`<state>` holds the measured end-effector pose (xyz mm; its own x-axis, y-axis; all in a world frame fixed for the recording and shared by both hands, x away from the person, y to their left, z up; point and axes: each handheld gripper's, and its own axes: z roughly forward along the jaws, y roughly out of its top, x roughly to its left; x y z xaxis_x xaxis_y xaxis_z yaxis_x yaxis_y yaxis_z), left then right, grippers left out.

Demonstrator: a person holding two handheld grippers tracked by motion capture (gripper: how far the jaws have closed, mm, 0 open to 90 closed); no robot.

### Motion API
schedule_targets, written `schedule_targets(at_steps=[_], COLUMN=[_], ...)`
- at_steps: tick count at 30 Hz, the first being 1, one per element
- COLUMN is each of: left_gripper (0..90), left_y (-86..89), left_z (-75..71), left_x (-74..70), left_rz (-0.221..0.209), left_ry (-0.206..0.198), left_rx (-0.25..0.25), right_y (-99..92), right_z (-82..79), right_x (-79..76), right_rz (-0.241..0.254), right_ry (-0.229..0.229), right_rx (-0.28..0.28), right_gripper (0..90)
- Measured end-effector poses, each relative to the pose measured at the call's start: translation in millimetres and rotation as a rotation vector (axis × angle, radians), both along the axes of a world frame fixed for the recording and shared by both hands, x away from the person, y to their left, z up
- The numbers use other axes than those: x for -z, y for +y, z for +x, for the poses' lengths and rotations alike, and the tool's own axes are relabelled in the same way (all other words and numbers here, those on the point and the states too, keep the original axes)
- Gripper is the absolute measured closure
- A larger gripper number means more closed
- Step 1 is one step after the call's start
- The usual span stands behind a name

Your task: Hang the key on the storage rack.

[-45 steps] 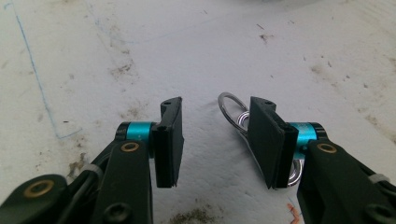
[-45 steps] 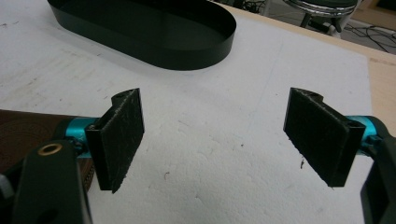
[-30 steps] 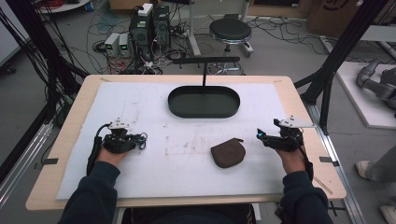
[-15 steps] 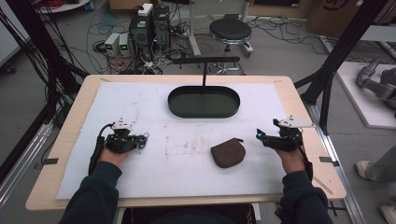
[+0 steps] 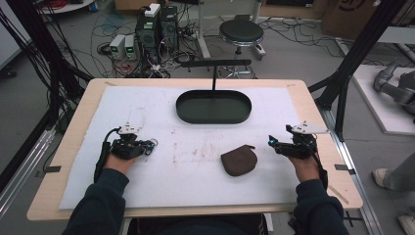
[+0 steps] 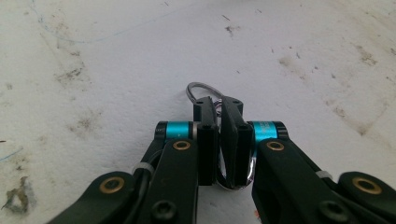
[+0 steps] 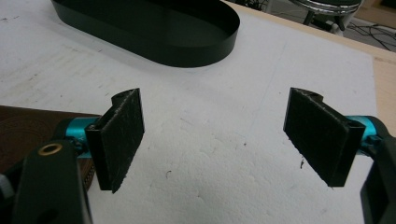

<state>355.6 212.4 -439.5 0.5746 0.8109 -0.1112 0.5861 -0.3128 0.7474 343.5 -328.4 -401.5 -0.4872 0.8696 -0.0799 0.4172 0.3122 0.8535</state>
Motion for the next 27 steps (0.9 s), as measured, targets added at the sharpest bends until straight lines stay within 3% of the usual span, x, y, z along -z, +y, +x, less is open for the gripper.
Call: schedule_targets(at_steps=[6, 11, 13, 15, 16, 17, 18, 19, 20, 25, 27], left_gripper=[84.2, 83.9, 77.6, 69.9, 69.7, 67.2, 67.2, 61.5, 61.5, 59.5, 65.8], left_y=[-3.0, -3.3, -3.7, -3.2, -0.1, -0.1, 1.7, 3.4, 4.0, -0.5, -3.1], left_z=[0.9, 2.5, 4.2, 5.7, 6.8, 6.8, 8.3, 10.1, 11.7, 17.1, 15.8], left_x=[1.7, 3.3, 3.8, 3.3, 1.8, 1.8, 2.1, 2.9, 3.9, 9.9, 8.9], left_rz=[0.039, 0.029, 0.036, 0.029, -0.007, -0.007, -0.033, -0.067, -0.081, -0.065, -0.049], left_ry=[-0.008, -0.014, -0.019, -0.028, -0.044, -0.044, -0.048, -0.047, -0.043, -0.010, -0.021], left_rx=[-0.002, -0.001, 0.001, -0.018, -0.036, -0.036, -0.043, -0.035, -0.022, -0.007, 0.020], right_y=[0.3, 0.5, 1.6, 2.3, 2.5, 2.5, 2.6, 2.6, 2.6, 4.4, 4.1], right_z=[-0.2, 0.1, 0.3, 0.7, 0.8, 0.8, 0.8, 1.4, 1.4, 1.7, 1.9], right_x=[-0.3, 0.0, 0.4, 1.0, 1.0, 1.0, 1.0, 1.3, 1.3, 1.7, 1.9], right_rz=[0.000, -0.004, -0.007, -0.008, -0.007, -0.007, -0.007, -0.009, -0.009, -0.011, -0.009], right_ry=[0.000, 0.003, 0.006, 0.008, 0.009, 0.009, 0.009, 0.008, 0.008, 0.013, 0.016], right_rx=[-0.002, -0.002, -0.004, -0.006, -0.005, -0.005, -0.005, -0.006, -0.006, -0.012, -0.009], right_gripper=[20.6, 20.6, 20.6, 20.6, 20.6, 20.6, 20.6, 20.6, 20.6, 20.6, 20.6])
